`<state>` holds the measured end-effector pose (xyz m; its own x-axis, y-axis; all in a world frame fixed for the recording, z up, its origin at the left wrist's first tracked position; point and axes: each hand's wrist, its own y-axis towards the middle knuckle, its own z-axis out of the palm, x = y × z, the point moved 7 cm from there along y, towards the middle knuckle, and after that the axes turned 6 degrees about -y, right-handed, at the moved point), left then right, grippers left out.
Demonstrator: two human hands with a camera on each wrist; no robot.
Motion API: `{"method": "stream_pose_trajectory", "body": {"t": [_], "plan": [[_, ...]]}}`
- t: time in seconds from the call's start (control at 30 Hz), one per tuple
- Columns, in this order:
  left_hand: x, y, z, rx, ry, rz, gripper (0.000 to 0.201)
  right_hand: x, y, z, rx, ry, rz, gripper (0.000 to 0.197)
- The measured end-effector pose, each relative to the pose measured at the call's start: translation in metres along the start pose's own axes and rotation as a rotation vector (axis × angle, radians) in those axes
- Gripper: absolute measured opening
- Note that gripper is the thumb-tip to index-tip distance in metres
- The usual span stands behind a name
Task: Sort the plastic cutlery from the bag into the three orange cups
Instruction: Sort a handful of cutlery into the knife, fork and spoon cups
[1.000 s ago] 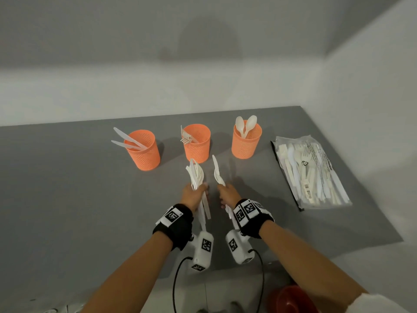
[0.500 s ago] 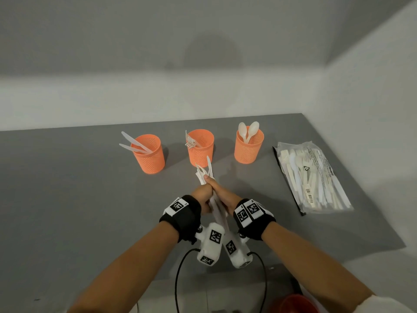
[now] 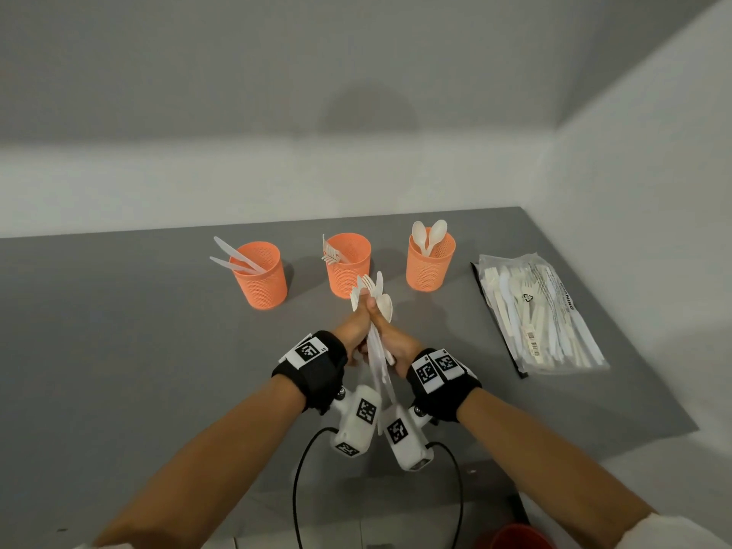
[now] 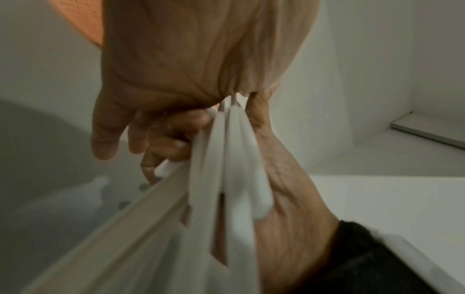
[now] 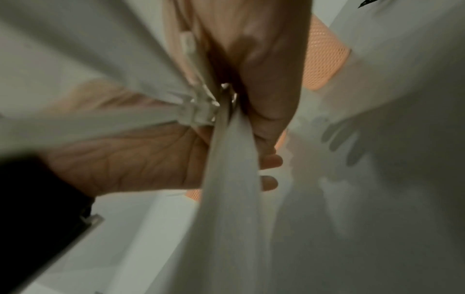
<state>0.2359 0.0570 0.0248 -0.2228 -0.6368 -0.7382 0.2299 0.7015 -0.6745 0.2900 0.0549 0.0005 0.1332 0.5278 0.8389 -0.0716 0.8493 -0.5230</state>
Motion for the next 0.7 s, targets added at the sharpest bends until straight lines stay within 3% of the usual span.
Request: {"method": "stream_pose_trajectory", "body": {"t": [0.03,0.17,0.33,0.4,0.53,0.7], "plan": [[-0.006,-0.004,0.002,0.019,0.01,0.028,0.081,0.001,-0.002,-0.002,-0.005,-0.007,-0.002,0.085],[-0.021,-0.012,-0.001,0.052,0.004,0.114,0.074,0.012,-0.008,-0.014,-0.018,-0.001,-0.072,0.039],[-0.031,-0.013,-0.008,0.141,-0.198,0.16,0.085,0.035,-0.024,-0.013,-0.069,0.052,-0.21,0.017],[-0.033,-0.015,-0.016,0.117,-0.328,0.207,0.078,0.043,-0.025,-0.02,-0.144,0.066,-0.288,0.016],[0.001,-0.021,-0.016,0.207,-0.413,0.071,0.088,0.066,-0.034,-0.035,-0.3,0.122,-0.427,0.009],[0.042,-0.018,-0.002,0.315,-0.572,-0.066,0.084,0.082,-0.053,-0.022,-0.353,0.105,-0.554,0.008]]}}
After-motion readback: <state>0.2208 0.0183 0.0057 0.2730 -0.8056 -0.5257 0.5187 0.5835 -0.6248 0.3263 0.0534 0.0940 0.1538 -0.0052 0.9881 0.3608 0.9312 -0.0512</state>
